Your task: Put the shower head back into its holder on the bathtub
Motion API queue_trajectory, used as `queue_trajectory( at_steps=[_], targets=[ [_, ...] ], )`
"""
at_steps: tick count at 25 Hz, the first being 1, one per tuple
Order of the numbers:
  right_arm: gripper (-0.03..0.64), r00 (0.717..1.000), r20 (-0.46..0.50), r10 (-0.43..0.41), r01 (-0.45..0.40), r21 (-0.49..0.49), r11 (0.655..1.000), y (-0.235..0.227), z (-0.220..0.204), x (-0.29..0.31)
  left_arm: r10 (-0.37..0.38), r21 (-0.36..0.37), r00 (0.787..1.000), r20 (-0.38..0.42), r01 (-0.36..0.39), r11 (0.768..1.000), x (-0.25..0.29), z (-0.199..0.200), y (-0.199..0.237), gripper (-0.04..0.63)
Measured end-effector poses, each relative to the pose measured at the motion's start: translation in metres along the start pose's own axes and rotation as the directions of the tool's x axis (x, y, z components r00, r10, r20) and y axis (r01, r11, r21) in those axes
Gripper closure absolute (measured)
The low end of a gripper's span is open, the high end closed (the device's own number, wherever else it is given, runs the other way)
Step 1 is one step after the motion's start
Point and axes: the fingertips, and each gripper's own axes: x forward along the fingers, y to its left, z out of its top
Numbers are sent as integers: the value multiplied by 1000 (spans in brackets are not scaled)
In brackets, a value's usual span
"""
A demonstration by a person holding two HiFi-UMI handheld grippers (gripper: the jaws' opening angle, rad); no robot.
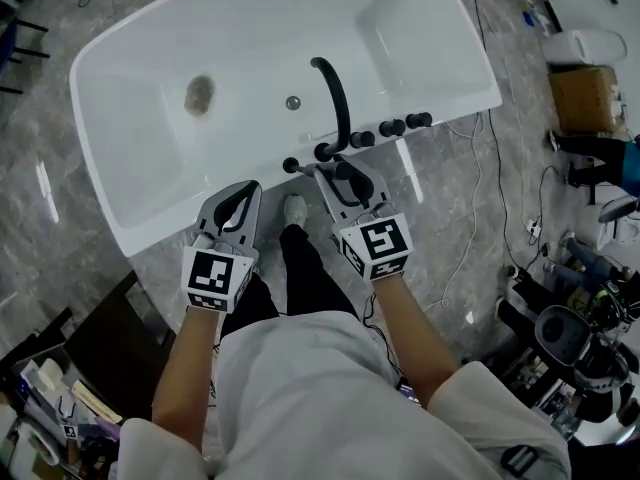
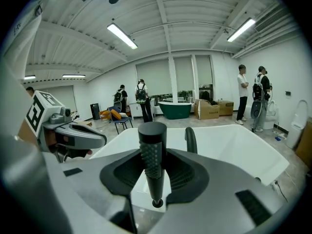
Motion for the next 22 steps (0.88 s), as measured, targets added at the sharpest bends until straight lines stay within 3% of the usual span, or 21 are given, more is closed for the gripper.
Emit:
queue_trajectory(
  at_steps=[22],
  targets=[
    [471, 997, -82, -8, 11, 28, 1000, -10, -70, 56, 7, -55, 1000, -26, -8, 998, 34, -45, 16, 583]
  ],
)
